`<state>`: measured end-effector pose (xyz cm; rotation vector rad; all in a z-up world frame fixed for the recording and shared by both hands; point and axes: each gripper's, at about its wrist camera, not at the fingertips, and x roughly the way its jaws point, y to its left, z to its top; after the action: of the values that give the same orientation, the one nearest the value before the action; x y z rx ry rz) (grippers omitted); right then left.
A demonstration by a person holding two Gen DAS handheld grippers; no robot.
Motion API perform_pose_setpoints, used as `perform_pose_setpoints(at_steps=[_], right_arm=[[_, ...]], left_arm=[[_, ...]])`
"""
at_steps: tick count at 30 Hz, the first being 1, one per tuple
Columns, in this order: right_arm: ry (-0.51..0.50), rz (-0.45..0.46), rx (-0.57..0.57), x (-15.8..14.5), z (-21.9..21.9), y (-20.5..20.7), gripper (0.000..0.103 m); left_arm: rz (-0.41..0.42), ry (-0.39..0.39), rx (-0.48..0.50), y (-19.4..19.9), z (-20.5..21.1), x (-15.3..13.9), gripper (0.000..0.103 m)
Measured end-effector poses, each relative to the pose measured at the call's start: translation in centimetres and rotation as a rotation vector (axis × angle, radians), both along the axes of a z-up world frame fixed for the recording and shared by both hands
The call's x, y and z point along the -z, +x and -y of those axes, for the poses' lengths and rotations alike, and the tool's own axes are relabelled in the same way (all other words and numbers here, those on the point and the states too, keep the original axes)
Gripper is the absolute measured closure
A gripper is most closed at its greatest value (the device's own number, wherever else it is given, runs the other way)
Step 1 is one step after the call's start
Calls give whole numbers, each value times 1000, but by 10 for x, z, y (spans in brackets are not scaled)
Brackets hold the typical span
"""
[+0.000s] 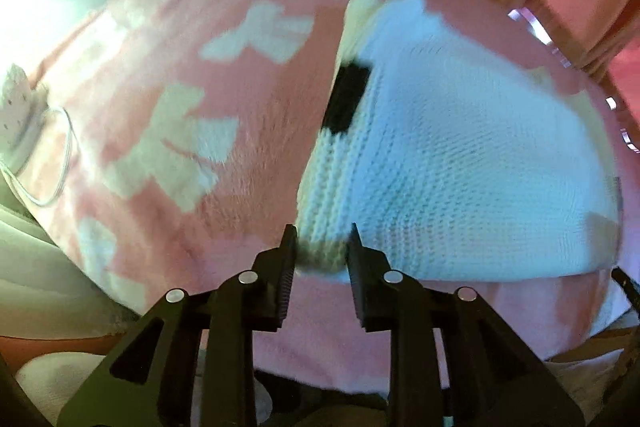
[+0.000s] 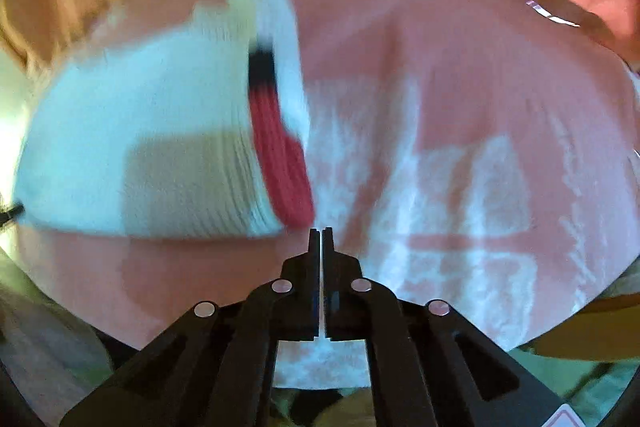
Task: Fold small clothes
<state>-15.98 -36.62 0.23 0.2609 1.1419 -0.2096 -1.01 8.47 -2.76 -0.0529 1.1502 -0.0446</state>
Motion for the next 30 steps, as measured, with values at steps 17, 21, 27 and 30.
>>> perform_pose_setpoints(at_steps=[17,21,27,30], right_arm=[[-99,-17,-195,24,-42,207,103],[-28,17,-138,8,-23,208,103],[-83,-38,-178,27,-30,224,103],[-37,7,-148,12,-24,221,103]], left_arm=[[91,165,106,154,92,20,64],[135,196,145,153,96,16,65],[133,194,140,156,103,12,65],[126,185,143,156,107,12,65]])
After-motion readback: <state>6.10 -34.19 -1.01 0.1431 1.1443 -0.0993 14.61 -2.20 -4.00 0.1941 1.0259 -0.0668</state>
